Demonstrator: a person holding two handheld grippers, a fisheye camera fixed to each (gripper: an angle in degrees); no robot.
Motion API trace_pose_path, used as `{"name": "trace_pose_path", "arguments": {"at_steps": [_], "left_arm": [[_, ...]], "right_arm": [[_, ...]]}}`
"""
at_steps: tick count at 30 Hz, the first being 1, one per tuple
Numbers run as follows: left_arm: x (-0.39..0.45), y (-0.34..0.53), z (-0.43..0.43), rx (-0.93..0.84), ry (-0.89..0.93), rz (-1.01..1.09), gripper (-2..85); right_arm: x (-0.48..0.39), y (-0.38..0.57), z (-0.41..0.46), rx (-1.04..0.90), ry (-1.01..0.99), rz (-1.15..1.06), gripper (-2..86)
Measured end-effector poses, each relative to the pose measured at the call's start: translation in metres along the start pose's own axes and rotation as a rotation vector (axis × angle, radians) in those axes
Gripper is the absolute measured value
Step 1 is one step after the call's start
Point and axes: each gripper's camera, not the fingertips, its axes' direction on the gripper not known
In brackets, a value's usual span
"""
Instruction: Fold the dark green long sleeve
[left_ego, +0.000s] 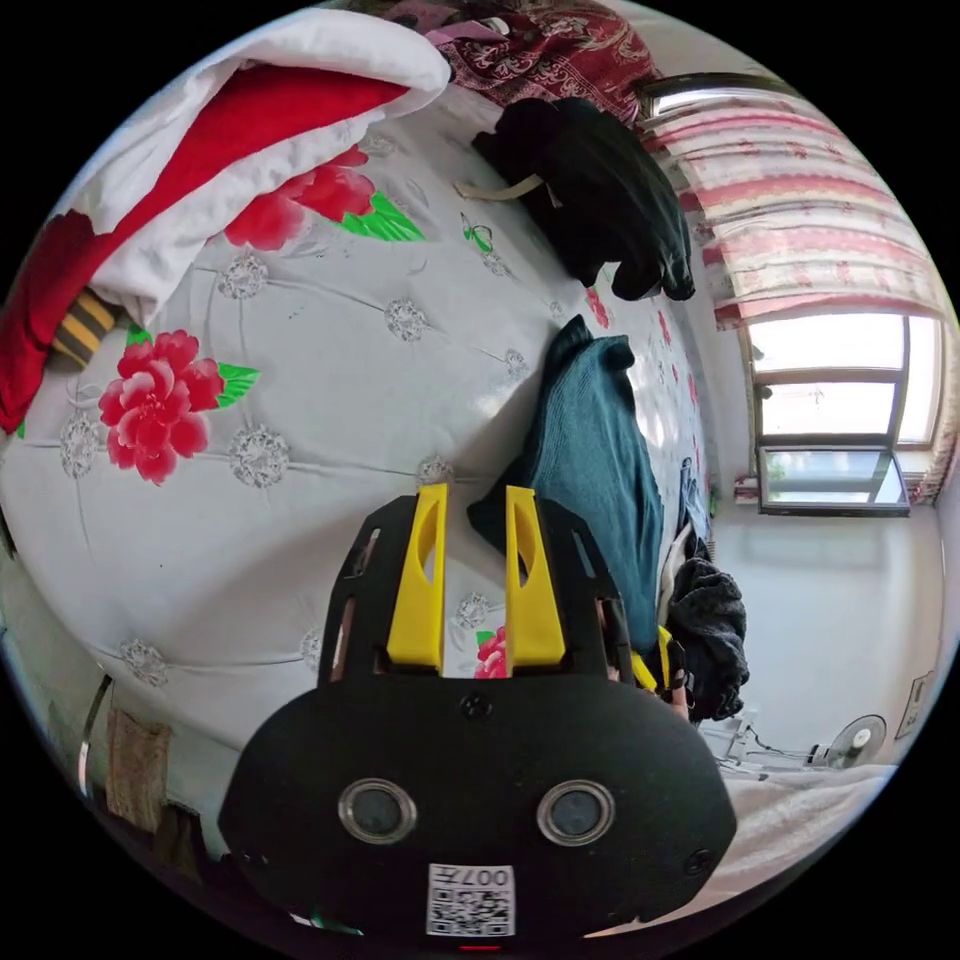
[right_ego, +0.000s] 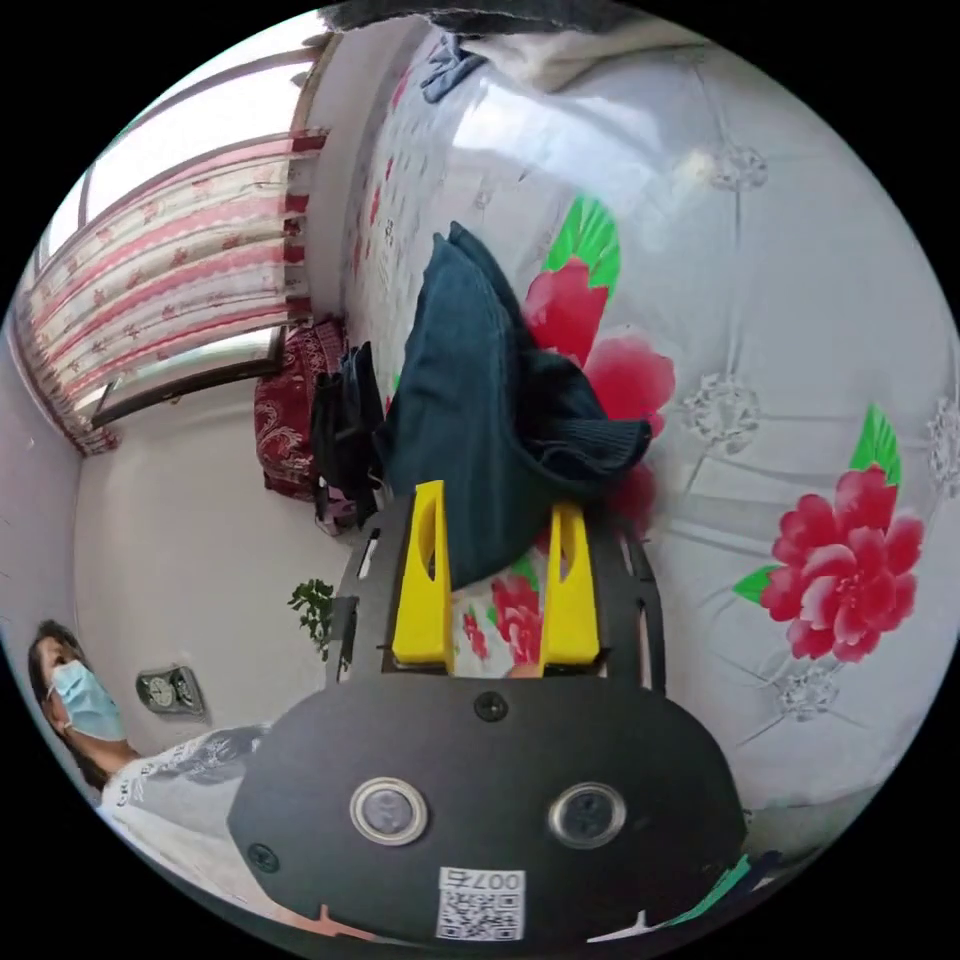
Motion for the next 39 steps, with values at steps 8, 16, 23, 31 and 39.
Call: {"name": "trace_pose_path", "arguments": {"at_steps": [8,16,23,31,39], "left_arm": [[-0.032,-0.006,-0.011,-0.029,0.072,0.009,9.3],[-0.077,-0.002,-0.017,-0.043,0.169,0.001,10.9],[-0.1,0.013,-0.016,-0.046,0.254,0.011,13.4],[-0.084,0.003,0.014,-0.105,0.353,0.057,17.2],[-0.081,-0.022,0.036,-0.2,0.307,-0.02,8.8]], "right_arm": [[-0.227,-0.005,0.068,-0.215,0.158,-0.713,4.8],[-0.291,0.098,0.256,-0.653,0.198,-1.127,5.8],[-0.229,0.022,0.269,-0.756,0.056,-0.798,7.7],[-0.168,-0.149,0.203,-0.413,0.093,-0.436,10.3],[-0.161,-0.192,0.258,-0.45,0.132,-0.39,7.2]]}}
